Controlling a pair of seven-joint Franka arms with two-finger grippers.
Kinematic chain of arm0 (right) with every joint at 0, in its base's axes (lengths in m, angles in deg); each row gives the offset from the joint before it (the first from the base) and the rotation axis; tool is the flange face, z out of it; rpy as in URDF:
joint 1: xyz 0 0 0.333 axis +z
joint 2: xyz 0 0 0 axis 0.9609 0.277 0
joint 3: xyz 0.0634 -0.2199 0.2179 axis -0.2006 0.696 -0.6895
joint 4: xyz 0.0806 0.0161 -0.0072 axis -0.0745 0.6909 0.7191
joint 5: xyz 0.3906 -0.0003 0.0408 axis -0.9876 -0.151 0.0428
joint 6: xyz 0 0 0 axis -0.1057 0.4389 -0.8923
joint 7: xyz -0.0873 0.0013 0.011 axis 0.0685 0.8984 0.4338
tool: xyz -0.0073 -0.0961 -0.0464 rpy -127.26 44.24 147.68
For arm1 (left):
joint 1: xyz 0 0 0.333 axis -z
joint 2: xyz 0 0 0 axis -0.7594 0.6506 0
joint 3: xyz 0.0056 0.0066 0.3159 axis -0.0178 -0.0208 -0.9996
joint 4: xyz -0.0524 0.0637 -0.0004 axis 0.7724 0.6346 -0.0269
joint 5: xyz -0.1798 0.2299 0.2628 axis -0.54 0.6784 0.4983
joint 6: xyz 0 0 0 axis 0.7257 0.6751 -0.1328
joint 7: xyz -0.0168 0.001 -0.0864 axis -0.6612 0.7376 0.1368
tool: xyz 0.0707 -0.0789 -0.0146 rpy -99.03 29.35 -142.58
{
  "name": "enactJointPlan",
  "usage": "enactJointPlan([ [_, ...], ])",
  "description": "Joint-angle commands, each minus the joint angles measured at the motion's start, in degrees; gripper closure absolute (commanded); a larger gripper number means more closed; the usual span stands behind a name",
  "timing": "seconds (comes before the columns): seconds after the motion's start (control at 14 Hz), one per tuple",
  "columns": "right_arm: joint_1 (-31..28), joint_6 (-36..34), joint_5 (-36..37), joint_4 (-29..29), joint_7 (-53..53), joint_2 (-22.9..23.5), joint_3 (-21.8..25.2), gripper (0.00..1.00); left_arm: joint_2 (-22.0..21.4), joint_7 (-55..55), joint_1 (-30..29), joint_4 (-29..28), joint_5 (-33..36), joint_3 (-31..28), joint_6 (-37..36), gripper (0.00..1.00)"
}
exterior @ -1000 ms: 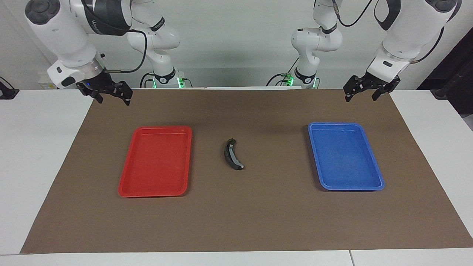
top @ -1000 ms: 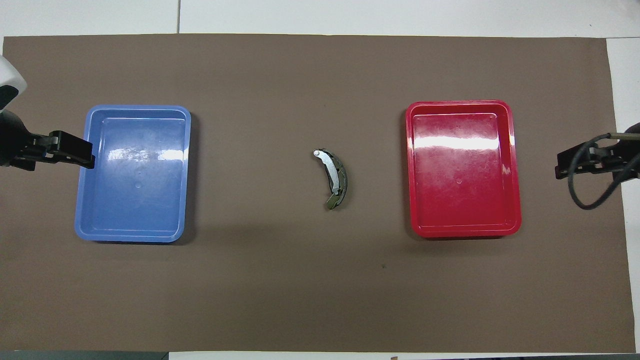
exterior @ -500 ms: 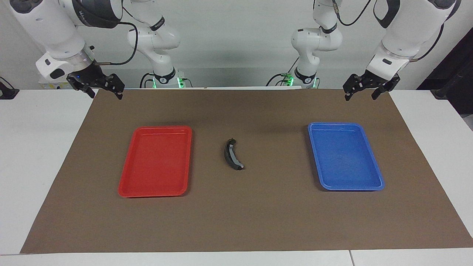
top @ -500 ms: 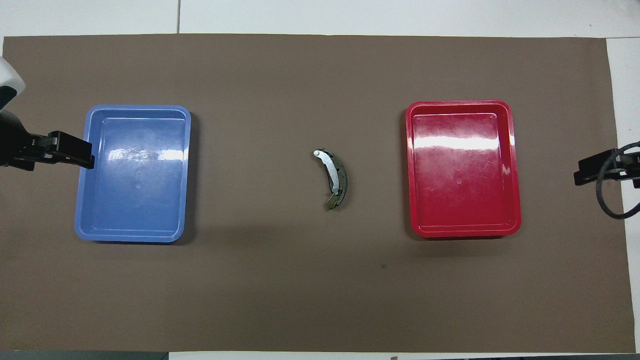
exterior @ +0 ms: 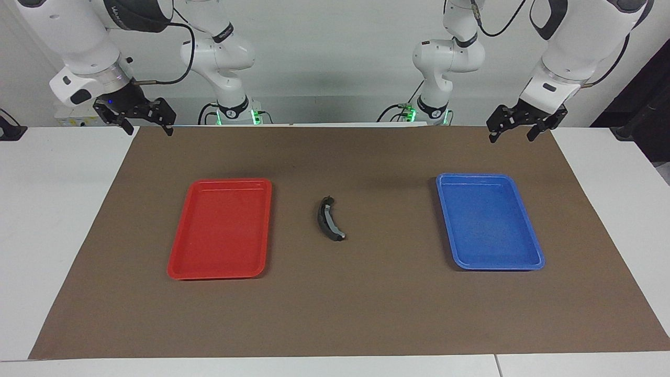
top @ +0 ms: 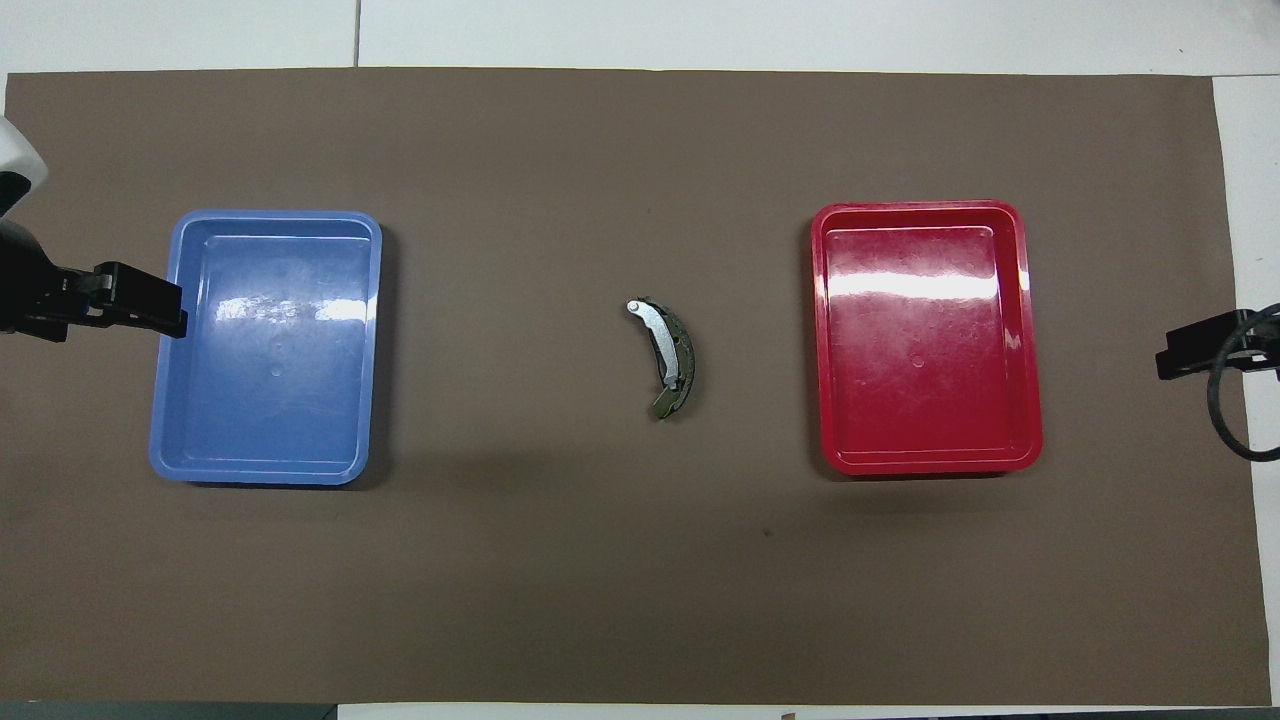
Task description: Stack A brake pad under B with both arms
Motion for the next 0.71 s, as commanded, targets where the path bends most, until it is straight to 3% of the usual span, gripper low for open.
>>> enactJointPlan([
  [0.0, -0.13, 1.01, -0.32, 1.57, 1.28, -1.32, 0.20, 0.00, -0.47, -0.37, 0.00, -0.94, -0.70, 0.05, 0.75, 0.00],
  [0.64, -0.13, 2.95, -0.41, 1.65, 1.37, -1.23, 0.20, 0.00, -0.56, -0.72, 0.18, -1.03, -0.70, -0.30, 0.48, 0.00],
])
